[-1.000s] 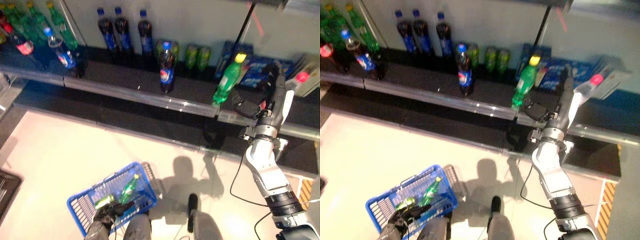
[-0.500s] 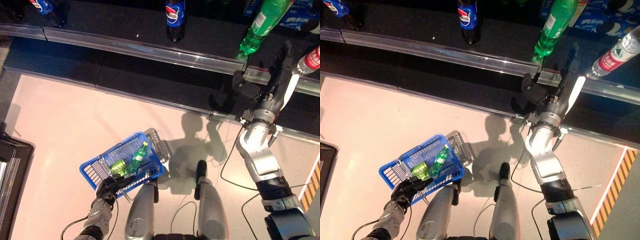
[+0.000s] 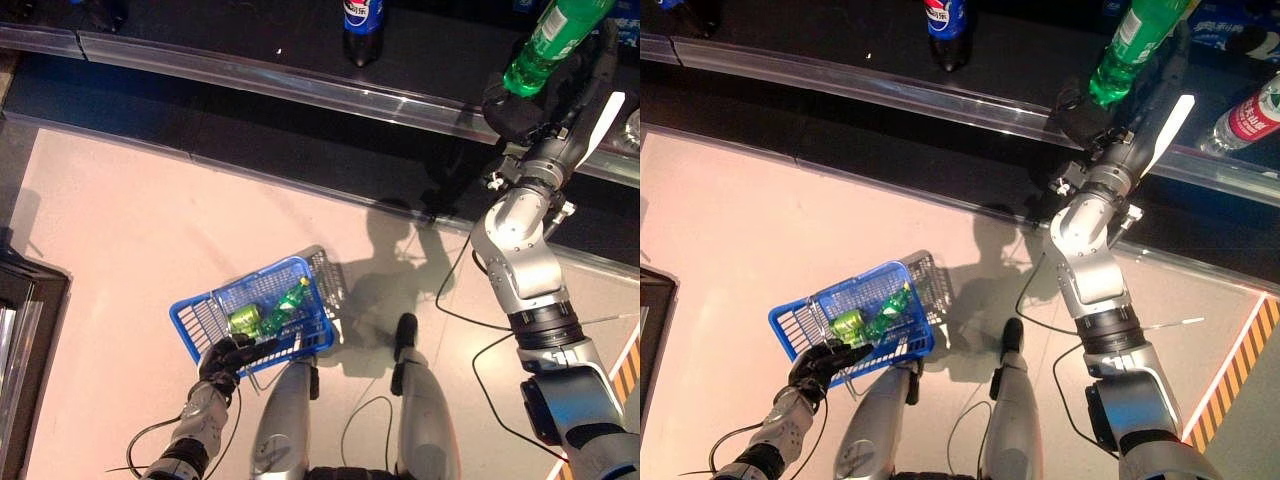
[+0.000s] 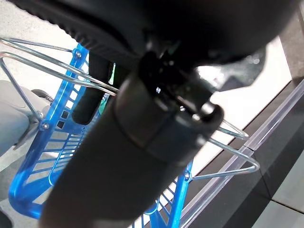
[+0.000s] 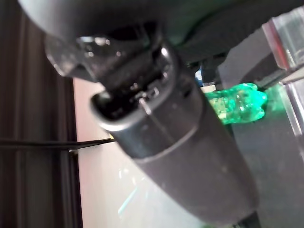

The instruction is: Pick up the drink and place into the basket.

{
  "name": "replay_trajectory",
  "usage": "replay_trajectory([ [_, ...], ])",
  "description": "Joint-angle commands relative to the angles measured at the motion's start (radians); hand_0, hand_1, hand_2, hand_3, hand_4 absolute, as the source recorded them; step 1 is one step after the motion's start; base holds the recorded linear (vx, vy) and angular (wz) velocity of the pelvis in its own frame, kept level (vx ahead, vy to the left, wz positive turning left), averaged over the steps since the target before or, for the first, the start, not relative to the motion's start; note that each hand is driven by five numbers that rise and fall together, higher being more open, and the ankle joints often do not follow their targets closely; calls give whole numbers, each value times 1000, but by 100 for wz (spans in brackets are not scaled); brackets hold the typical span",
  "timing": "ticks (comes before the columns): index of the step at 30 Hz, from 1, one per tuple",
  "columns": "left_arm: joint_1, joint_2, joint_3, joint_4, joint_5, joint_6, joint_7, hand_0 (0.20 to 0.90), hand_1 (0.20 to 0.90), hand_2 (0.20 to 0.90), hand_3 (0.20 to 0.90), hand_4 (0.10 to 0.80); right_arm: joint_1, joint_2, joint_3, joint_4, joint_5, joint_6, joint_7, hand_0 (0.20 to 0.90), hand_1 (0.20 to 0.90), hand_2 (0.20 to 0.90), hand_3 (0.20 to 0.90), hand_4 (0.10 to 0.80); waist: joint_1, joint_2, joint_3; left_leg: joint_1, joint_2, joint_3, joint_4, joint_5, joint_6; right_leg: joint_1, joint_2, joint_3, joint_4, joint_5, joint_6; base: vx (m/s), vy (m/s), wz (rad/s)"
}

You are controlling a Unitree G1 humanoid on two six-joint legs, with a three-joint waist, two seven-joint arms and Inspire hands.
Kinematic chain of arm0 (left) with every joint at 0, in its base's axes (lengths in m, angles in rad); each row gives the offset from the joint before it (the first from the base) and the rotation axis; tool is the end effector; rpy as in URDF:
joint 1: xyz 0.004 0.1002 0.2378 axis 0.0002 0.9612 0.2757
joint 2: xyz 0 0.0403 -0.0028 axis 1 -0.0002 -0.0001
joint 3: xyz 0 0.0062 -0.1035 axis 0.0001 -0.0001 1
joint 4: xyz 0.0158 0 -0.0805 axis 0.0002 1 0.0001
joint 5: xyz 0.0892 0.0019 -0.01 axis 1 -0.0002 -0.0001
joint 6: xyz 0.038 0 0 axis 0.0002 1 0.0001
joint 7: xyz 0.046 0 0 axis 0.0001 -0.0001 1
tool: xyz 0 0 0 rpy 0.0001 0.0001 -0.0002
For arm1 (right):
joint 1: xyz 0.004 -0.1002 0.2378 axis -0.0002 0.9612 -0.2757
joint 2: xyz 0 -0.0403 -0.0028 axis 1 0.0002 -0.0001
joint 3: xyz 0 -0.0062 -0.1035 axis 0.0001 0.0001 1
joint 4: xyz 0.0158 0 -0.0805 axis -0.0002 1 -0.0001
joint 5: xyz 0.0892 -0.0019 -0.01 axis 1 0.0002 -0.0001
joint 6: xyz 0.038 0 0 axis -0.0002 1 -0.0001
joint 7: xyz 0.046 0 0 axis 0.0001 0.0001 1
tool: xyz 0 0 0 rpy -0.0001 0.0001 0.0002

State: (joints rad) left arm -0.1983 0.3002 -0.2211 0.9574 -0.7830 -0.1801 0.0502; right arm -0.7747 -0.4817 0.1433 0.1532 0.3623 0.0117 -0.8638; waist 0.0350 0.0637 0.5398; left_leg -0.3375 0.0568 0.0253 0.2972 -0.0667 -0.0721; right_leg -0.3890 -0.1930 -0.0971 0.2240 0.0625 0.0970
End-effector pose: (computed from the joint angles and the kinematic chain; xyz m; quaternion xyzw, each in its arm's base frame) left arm 0.1797 0.2192 -0.0536 -0.1453 0.2828 0.1500 0.9362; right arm 0.2989 -0.1725 0.2184 0.0374 -0.2800 -0.2983 0.9117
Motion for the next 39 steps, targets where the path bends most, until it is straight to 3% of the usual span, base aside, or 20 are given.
replay_trajectory([
  [1,104,-26,-63,-73,-19,3,-61,300,300,300,200,100,-156,-118,-28,-65,9,-56,-51,900,900,900,900,800,14,7,-20,-78,23,-45,70,36,16,8,-34,1,85,-65,-28,31,-6,0],
  [7,102,-23,-76,-82,-24,23,-54,300,300,300,200,100,-228,-151,-23,0,50,-34,-51,900,900,900,900,800,28,10,-20,-110,14,-55,92,30,22,-15,-35,-2,96,-67,-33,28,-1,2],
  [32,122,37,-98,-154,-87,56,-46,300,300,300,200,100,-460,-293,55,258,196,-99,-111,900,900,900,900,800,62,26,-20,-196,5,-63,106,32,32,-99,-34,-3,120,-69,-30,2,1,0],
  [39,130,65,-101,-186,-116,63,-42,300,300,300,200,100,-581,-358,143,390,196,-92,-135,900,900,900,900,800,74,31,-20,-206,6,-64,88,42,34,-116,-34,-7,116,-67,-29,-5,-1,0],
])
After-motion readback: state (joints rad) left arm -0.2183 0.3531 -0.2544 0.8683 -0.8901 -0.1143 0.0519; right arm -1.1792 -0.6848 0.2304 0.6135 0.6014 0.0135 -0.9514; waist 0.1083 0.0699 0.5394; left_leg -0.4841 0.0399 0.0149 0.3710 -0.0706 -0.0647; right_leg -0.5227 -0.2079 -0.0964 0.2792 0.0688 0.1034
